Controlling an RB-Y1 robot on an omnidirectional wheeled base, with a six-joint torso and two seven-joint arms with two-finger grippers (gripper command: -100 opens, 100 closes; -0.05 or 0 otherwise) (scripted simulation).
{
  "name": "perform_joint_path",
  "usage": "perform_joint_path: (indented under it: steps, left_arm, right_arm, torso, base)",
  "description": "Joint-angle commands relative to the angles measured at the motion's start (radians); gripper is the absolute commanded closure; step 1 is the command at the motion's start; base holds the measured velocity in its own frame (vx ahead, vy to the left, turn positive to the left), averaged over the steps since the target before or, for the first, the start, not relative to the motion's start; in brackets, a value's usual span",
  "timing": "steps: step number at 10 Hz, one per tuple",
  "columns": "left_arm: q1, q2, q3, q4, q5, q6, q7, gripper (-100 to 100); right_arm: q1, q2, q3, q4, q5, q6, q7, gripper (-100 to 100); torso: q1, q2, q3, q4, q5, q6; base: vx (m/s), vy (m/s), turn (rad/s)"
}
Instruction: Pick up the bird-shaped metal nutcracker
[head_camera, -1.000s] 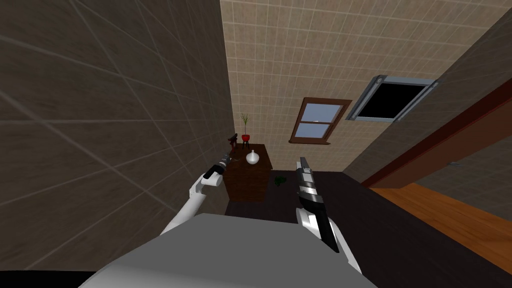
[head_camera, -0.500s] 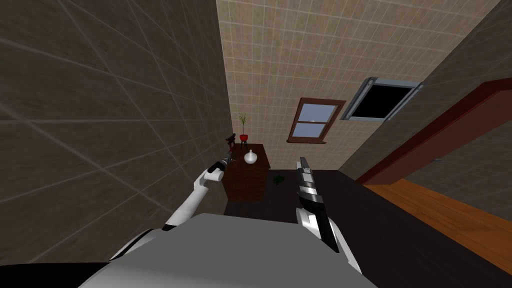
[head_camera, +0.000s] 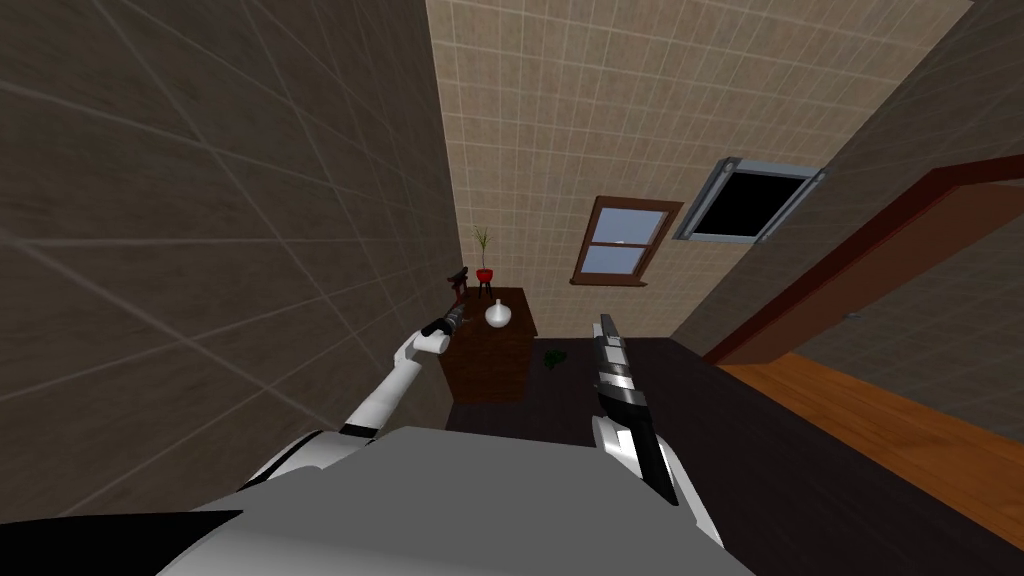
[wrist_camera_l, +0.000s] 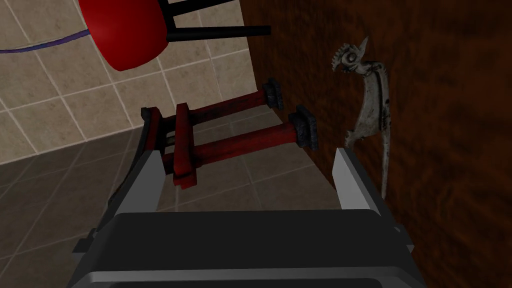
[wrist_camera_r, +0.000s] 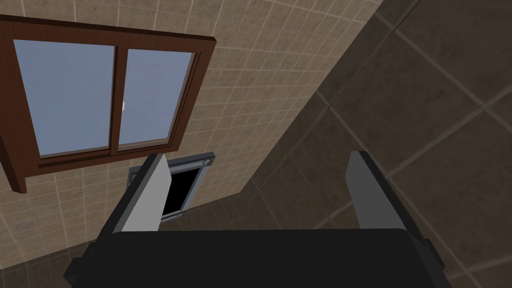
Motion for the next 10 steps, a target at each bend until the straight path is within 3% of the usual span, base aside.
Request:
perform_joint_path:
  steps: [1,2,4,5,7,8,10]
  left_arm:
    - [-0.037,0.016,-0.003,0.05,0.008,0.048,0.003,-100]
    - [-0.071,0.041,-0.01,0.074,0.016,0.081,0.006,-100]
    - [-0.096,0.041,-0.01,0.123,0.016,0.112,0.006,-100]
    - [-0.14,0.065,-0.017,0.15,0.024,0.161,0.009,-100]
    - [-0.155,0.065,-0.017,0.194,0.024,0.176,0.009,-100]
    - [-0.201,0.089,-0.024,0.232,0.031,0.222,0.013,-100]
    - [-0.249,0.111,-0.032,0.288,0.038,0.272,0.016,-100]
  right_arm:
    - [0.0,0.0,0.0,0.0,0.0,0.0,0.0,0]
    - [0.0,0.0,0.0,0.0,0.0,0.0,0.0,0]
    - [0.0,0.0,0.0,0.0,0.0,0.0,0.0,0]
    - [0.0,0.0,0.0,0.0,0.0,0.0,0.0,0]
    - [0.0,0.0,0.0,0.0,0.0,0.0,0.0,0]
    - [0.0,0.0,0.0,0.0,0.0,0.0,0.0,0]
    - [0.0,0.0,0.0,0.0,0.0,0.0,0.0,0]
  torso:
    - [0.0,0.0,0.0,0.0,0.0,0.0]
    - [0.0,0.0,0.0,0.0,0.0,0.0]
    - [0.0,0.0,0.0,0.0,0.0,0.0]
    - [0.001,0.0,0.0,0.0,0.0,-0.001]
    - [0.0,0.0,0.0,0.0,0.0,-0.001]
    - [0.001,0.0,0.0,0.0,0.0,-0.001]
    - [0.0,0.0,0.0,0.0,0.0,-0.001]
  base:
    - [-0.002,-0.026,-0.048]
    - [0.002,-0.034,-0.066]
    - [0.003,-0.021,-0.021]
    - [0.002,-0.026,-0.082]
    - [0.002,-0.015,-0.02]
    - [0.004,-0.025,-0.081]
    - [0.008,-0.026,-0.062]
